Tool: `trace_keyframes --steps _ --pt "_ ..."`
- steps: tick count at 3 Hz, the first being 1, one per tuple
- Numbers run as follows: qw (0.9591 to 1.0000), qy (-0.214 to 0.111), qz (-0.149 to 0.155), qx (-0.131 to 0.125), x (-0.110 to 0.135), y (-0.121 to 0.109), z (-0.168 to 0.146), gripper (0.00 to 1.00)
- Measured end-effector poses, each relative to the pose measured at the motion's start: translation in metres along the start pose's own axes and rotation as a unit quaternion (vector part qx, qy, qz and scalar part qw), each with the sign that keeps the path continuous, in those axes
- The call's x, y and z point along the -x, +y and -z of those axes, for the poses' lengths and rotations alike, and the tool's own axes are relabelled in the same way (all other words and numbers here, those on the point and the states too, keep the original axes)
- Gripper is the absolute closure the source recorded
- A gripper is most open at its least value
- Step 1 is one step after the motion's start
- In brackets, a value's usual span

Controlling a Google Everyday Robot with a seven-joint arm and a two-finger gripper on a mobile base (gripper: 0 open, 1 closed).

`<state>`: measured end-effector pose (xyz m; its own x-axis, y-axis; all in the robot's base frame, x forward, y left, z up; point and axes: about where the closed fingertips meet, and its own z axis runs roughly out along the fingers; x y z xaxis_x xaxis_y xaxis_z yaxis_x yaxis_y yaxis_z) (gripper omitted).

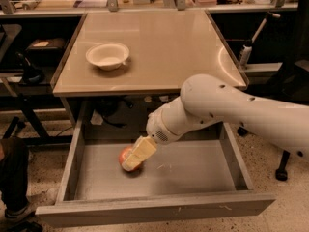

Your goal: Pick apple from top drawer and place on counter

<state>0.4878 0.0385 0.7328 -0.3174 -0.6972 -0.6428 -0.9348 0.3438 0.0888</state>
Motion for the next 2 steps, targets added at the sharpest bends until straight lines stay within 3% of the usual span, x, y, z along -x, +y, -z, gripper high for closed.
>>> trace_keyframes --steps 1,2 --pt "0.9991 -0.038 -0.014 -0.012 0.005 0.011 -0.028 0.00" --pt "0.9950 -0.081 -0.045 -0.037 0.013 0.008 -0.057 0.00"
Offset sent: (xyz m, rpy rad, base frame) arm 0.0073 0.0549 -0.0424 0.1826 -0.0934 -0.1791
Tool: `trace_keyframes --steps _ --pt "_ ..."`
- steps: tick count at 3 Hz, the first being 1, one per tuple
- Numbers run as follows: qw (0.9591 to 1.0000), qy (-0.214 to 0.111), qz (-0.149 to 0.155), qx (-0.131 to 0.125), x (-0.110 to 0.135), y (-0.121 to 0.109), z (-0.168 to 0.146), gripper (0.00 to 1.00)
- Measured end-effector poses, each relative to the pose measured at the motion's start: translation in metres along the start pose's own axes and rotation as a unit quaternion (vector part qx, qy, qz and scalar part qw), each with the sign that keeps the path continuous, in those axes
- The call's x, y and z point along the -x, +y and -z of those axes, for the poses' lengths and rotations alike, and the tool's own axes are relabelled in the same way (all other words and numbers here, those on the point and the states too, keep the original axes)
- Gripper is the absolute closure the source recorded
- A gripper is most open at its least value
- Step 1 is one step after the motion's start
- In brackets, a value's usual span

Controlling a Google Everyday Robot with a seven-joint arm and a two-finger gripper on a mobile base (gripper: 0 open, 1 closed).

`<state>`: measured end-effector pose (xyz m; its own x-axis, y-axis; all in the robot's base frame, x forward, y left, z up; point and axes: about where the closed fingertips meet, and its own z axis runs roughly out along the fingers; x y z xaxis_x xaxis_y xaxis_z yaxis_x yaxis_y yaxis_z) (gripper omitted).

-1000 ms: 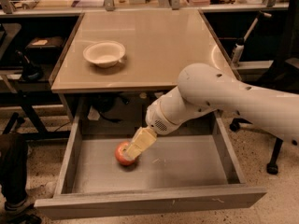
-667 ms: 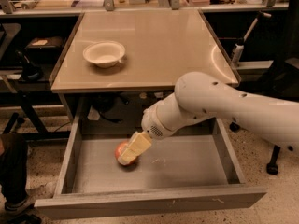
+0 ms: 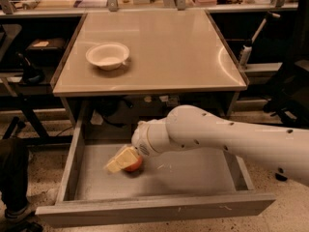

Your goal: Pick apple from top drawer and place on counter

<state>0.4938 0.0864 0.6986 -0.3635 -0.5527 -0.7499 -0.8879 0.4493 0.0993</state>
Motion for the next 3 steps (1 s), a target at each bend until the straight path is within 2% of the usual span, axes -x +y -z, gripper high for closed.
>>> trace_keyframes --steps 1,2,3 --pt "1.0000 0.000 0.000 0.000 0.000 0.000 0.000 0.00" --pt "0.9999 -0.003 -0.012 0.002 -0.016 0.007 -0.016 0.00" --pt "0.9993 -0.026 -0.026 0.000 -0.048 0.002 -0.051 0.00"
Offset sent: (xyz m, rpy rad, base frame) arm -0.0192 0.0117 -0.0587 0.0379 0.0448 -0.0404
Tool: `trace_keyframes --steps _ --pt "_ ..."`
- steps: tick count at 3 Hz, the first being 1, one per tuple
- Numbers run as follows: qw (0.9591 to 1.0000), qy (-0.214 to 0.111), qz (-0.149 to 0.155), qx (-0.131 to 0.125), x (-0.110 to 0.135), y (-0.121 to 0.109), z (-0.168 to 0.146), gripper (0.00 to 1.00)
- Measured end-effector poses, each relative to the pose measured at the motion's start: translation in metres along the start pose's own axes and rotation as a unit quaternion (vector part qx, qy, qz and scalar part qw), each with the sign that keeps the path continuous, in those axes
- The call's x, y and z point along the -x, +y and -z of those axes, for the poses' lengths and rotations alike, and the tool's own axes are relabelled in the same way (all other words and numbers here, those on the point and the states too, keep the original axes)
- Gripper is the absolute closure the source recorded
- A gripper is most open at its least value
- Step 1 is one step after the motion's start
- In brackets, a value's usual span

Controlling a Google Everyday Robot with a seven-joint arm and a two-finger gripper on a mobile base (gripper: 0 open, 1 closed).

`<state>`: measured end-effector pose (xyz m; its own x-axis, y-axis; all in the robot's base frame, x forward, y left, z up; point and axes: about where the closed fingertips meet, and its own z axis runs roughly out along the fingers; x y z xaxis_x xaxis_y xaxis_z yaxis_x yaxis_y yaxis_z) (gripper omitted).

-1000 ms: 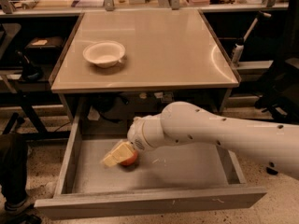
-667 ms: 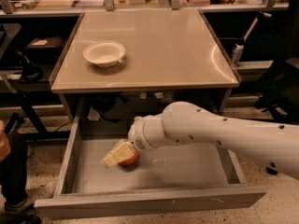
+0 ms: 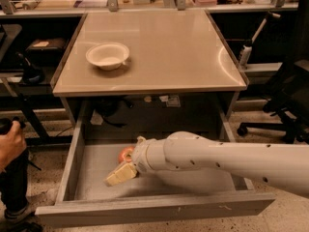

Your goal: Pick apple from top drawer and place on counter

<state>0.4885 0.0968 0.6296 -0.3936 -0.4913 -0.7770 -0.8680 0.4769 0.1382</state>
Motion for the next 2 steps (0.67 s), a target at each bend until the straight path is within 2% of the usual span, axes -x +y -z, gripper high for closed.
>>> trace_keyframes --steps 1,2 --pt "1.0000 -0.003 0.002 -0.003 -0.0028 -0.0025 -0.0054 0.00" --pt "1.0000 -0.003 0.002 -0.003 -0.0028 -0.0025 -0.0054 0.19"
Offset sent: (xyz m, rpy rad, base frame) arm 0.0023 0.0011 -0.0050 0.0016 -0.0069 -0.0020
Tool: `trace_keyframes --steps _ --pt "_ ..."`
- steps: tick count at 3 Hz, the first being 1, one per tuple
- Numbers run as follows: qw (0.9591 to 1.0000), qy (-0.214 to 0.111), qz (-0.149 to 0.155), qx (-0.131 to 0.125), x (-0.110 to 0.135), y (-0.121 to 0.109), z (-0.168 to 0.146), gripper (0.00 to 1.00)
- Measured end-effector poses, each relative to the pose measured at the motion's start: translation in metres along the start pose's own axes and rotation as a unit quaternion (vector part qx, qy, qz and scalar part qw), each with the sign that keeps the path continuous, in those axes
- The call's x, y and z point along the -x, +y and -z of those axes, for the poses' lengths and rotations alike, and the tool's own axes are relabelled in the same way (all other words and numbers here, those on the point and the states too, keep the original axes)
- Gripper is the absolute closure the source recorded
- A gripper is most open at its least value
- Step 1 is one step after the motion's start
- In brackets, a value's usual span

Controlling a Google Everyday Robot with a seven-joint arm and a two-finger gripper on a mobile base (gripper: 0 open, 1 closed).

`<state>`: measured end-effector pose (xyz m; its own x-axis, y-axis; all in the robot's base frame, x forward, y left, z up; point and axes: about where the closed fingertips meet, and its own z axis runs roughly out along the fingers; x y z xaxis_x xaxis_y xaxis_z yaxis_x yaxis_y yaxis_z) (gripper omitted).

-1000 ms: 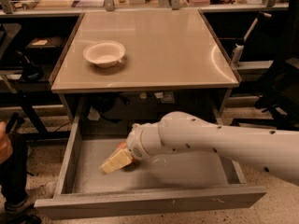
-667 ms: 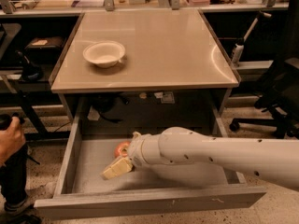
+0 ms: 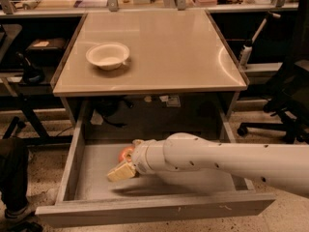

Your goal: Pick apple from top drawer and place on counter

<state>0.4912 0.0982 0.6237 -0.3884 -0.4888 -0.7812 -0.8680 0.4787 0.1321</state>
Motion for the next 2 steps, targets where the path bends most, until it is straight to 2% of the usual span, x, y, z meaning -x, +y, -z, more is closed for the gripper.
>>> trace_keyframes --steps 2 --pt "1.0000 0.000 0.000 0.000 0.0000 0.0000 0.0000 0.65"
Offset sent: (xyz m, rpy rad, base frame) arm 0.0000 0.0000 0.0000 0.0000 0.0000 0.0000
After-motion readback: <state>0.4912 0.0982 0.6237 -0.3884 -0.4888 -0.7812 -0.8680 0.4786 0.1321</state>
